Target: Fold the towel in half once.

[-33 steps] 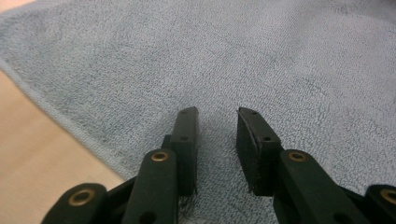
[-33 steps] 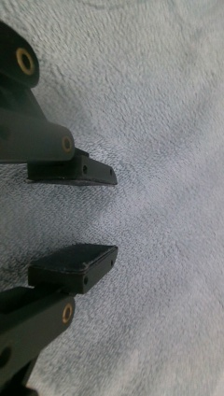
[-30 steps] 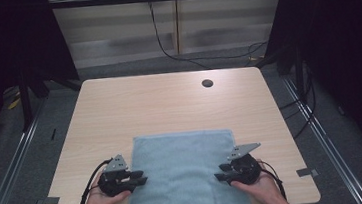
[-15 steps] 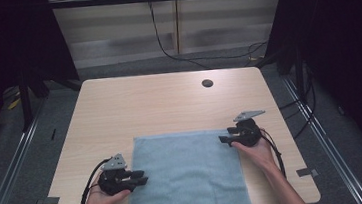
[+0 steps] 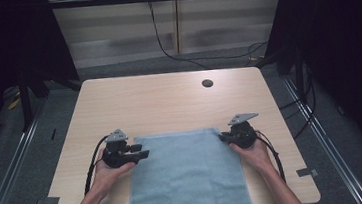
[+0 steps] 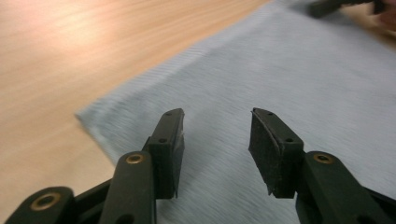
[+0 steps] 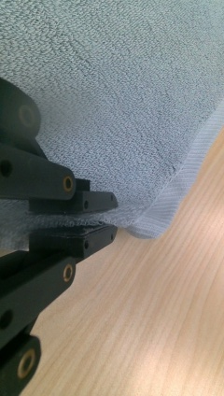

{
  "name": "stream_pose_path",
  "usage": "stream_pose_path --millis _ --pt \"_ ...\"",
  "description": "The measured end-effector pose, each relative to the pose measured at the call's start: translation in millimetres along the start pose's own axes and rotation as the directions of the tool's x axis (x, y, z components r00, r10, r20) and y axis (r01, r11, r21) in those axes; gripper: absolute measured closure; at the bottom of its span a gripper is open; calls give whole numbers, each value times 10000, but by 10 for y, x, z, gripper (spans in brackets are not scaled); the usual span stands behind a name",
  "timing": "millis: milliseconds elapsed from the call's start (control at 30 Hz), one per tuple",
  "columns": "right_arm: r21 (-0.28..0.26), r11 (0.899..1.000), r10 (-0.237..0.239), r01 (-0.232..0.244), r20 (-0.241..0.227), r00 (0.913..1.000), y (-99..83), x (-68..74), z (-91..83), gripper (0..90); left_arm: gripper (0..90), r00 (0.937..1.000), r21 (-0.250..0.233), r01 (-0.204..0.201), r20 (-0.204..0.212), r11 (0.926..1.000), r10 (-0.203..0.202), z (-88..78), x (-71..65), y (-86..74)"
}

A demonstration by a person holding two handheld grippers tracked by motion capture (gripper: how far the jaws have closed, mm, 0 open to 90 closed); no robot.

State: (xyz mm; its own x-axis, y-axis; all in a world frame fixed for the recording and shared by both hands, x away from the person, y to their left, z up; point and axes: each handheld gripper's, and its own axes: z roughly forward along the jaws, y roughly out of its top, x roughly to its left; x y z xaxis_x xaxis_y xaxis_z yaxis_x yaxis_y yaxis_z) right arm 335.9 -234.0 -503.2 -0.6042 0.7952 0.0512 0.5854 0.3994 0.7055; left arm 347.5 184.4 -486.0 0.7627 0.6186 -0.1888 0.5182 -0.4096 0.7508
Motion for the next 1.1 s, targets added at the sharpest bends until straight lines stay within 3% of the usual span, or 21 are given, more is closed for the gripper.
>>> stream_pose_path --millis 67,167,233,267,367,567,767,900,1100 --pt "2 9999 149 -149 -49 9999 -6 -2 -4 849 530 9991 -163 420 55 9990 -419 47 84 38" --pt "-103 9996 252 -255 -272 9993 -24 -8 -6 852 501 9980 -367 564 -259 9977 -574 89 172 67" --pt "-148 9996 219 -225 -377 9990 -28 22 -3 852 483 9963 -176 679 -511 9975 -687 125 236 30" --pt "-120 9998 135 -139 -355 9993 -26 35 -5 852 468 9960 29 661 -604 9978 -658 132 258 15" --pt "-126 9999 83 -89 -447 9990 -26 57 -3 851 450 9933 32 754 -881 9971 -748 128 342 -41" --pt "-154 9998 107 -115 -491 9987 -29 54 -2 851 446 9952 79 550 -812 9985 -542 138 349 -62" --pt "-228 9996 152 -164 -516 9986 -37 58 0 850 560 9994 186 -27 -356 9998 33 164 284 -63" --pt "-295 9990 316 -338 -735 9968 -45 56 4 851 811 10000 148 13 -3 9999 -13 189 257 -74" --pt "-449 9963 684 -737 -1091 9917 -37 31 -4 861 833 9990 31 299 329 9995 -299 167 262 -99"
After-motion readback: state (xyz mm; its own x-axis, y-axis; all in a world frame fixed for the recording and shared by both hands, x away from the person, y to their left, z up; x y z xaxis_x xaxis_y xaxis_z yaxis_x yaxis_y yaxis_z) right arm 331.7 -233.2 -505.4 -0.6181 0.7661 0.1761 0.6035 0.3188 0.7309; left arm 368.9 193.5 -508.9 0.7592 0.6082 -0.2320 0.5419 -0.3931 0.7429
